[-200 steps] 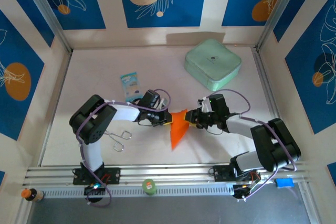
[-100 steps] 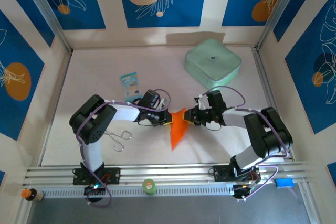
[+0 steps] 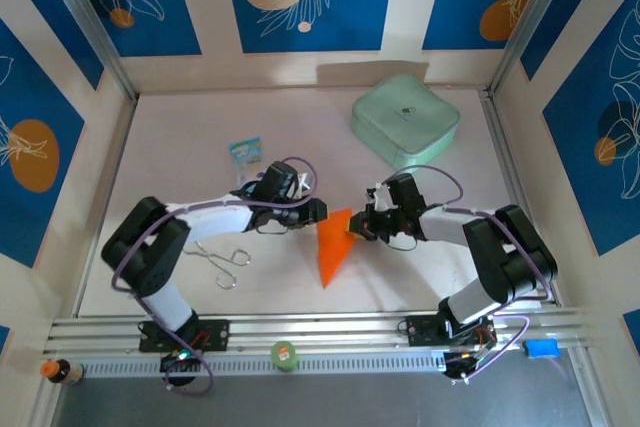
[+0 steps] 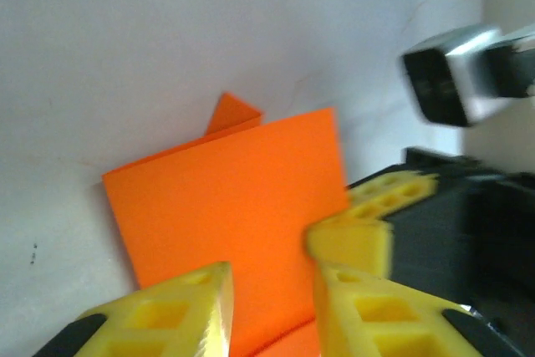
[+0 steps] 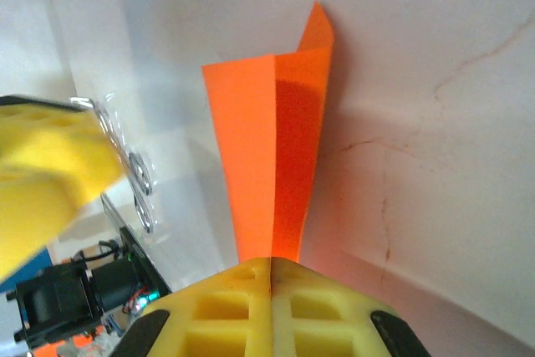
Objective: Fold a paper plane with a square sheet of paper (pick it up from the middle)
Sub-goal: Fold the wing for the fifth time at the center of the table.
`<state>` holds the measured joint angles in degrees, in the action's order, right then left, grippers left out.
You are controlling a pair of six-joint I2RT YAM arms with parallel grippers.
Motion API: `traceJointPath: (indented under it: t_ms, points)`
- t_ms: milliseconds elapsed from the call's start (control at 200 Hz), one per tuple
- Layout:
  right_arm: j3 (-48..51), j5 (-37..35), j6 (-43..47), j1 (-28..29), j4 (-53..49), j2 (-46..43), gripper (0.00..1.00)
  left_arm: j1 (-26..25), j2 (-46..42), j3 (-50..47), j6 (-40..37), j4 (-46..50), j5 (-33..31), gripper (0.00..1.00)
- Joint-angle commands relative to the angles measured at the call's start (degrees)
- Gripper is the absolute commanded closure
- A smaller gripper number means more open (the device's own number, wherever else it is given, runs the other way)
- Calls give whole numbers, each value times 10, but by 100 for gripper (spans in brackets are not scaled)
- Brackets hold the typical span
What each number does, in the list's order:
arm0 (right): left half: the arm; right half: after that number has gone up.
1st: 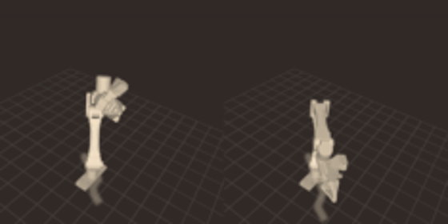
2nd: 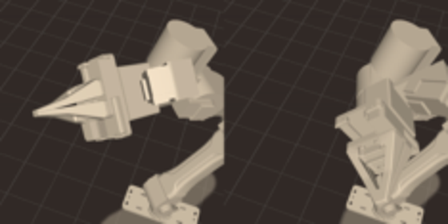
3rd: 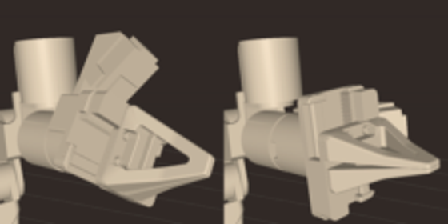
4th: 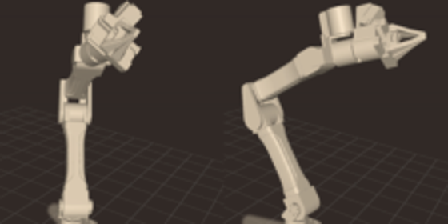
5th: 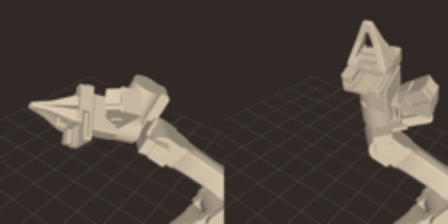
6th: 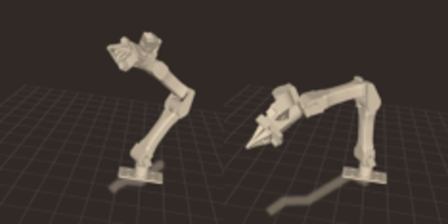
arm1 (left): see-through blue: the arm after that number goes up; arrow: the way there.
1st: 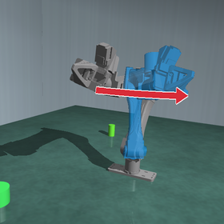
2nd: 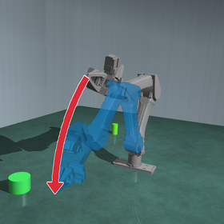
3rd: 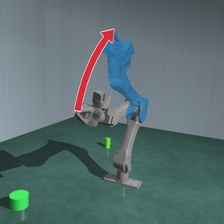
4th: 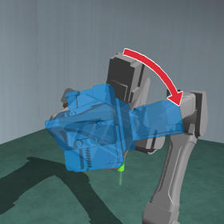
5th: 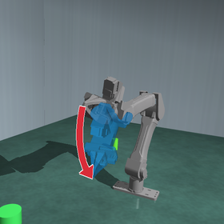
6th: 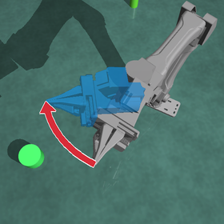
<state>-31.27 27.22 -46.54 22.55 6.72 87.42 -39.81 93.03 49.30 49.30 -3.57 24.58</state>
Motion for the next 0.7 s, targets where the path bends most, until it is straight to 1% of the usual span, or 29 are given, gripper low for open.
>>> traceJointPath:
  t_ms: [0,135,275,360,545,695]
  points:
    - [10,-27,-52,14,12,-16,97,-17,-55,-31,-15,30,-51,67]
    - [21,-71,-88,33,9,-41,98,-39,-102,-61,-29,32,-90,66]
    - [54,-92,-126,35,28,-74,99,-51,-125,-63,-61,46,-103,67]
    - [67,-111,-144,37,22,-101,99,-57,-136,-66,-71,48,-115,69]
    - [76,-155,-181,49,-8,-135,99,-77,-153,-92,-80,9,-146,70]
    - [92,-202,-215,61,-23,-175,99,-100,-156,-97,-104,-12,-177,70]
